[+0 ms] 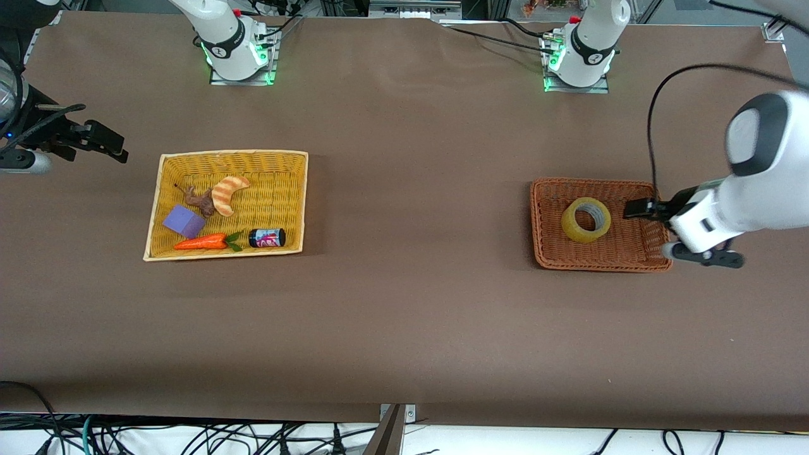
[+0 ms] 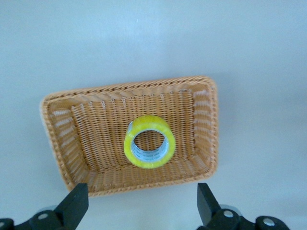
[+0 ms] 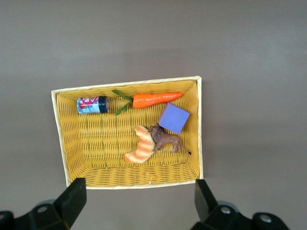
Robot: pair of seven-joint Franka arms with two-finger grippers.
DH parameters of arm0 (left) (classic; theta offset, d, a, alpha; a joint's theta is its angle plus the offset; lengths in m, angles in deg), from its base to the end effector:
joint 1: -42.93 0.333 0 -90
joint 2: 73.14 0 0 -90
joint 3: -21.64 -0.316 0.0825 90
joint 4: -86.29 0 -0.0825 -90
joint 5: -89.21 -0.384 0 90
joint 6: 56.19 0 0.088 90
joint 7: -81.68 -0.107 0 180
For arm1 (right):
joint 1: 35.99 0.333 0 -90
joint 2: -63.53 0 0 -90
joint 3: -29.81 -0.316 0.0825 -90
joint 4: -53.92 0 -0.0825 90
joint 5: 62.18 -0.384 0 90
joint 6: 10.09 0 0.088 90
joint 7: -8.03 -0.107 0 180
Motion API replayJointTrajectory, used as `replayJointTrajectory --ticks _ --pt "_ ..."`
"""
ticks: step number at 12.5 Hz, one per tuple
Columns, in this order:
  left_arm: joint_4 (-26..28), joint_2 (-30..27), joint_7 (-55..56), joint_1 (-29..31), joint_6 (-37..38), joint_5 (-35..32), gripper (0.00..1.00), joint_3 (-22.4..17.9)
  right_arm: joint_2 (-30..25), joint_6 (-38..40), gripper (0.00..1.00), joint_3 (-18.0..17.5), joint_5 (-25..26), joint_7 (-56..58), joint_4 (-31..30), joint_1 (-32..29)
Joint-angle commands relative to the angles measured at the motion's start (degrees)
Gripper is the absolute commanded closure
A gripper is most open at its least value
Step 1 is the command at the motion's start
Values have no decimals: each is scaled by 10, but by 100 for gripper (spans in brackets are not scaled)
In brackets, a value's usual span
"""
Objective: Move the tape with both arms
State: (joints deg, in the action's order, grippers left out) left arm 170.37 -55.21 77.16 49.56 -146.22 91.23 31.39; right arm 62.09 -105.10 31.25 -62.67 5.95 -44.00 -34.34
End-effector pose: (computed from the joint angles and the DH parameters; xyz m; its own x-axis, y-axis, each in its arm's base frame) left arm 0.6313 -0.0249 0.4888 0.9714 -0.1342 -0.1957 -0.1159 -0.9880 0.1023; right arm 0.5506 0.0027 0.5804 0.9991 -0.0334 -0.0260 -0.0336 -0.9994 -0.0082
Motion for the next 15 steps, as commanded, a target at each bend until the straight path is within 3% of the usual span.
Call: replayJointTrajectory --ticks 1,4,7,12,15 --pt "-32 -51 15 -27 34 -26 0 -10 3 13 0 -6 -10 1 13 -10" --pt "-44 -117 8 -30 69 -21 0 -42 3 13 0 -6 -10 1 13 -10" --pt "-26 -125 14 -42 131 -21 0 -46 3 13 0 -6 -9 1 13 -10" --pt "70 -172 74 -52 84 -20 0 -53 3 13 0 -6 -10 -1 13 -10" --pt "58 -154 73 -37 82 -11 0 -53 3 13 0 -6 -9 -2 13 -10"
